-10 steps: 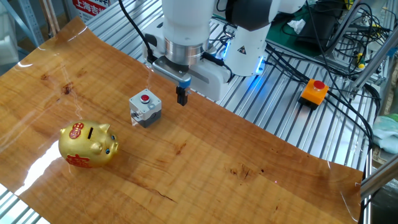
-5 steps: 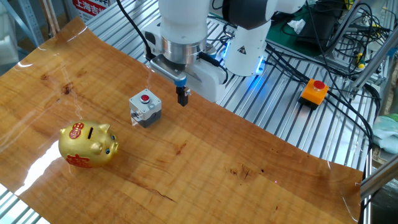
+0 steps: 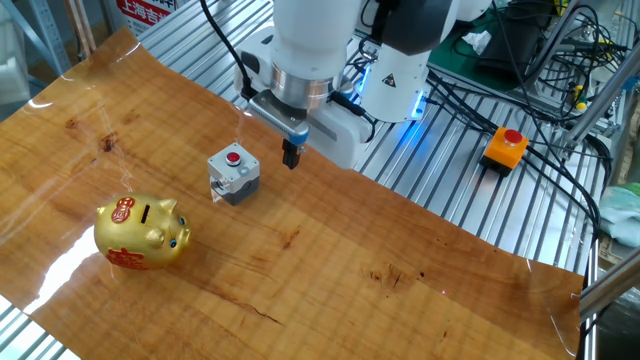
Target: Drop coins into a piggy bank
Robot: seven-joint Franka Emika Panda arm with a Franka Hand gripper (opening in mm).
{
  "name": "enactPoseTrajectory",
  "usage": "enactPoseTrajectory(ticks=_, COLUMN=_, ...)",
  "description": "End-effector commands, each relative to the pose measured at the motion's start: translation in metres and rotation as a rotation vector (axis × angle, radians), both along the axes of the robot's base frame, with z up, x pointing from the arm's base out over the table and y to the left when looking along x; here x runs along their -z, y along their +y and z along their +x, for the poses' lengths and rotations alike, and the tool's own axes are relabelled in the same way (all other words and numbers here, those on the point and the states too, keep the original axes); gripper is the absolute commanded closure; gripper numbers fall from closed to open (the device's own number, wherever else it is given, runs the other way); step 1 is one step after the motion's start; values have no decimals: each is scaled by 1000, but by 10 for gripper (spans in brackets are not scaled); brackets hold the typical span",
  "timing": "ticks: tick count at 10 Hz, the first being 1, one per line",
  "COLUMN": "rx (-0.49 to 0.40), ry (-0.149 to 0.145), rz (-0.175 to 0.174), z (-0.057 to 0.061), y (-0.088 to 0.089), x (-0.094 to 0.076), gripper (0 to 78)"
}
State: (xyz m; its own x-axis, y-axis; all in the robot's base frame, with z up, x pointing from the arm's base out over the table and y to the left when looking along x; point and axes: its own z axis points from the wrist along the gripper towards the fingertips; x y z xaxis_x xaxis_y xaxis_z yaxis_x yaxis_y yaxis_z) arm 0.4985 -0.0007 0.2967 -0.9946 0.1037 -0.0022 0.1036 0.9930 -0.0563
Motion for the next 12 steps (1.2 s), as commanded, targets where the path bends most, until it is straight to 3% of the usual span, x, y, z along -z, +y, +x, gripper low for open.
enactPoseTrajectory(ticks=1, rx=-10, ry=-14, rz=0, z=-2, y=-2, x=14, gripper=776)
enactPoseTrajectory(ticks=4, rx=-17, ry=-30, rz=0, z=-5, y=-4, x=30, gripper=776)
enactPoseTrajectory(ticks=8, rx=-8, ry=-39, rz=-5, z=-5, y=-4, x=29, gripper=776)
enactPoseTrajectory(ticks=12, rx=22, ry=-35, rz=20, z=-5, y=-4, x=29, gripper=776)
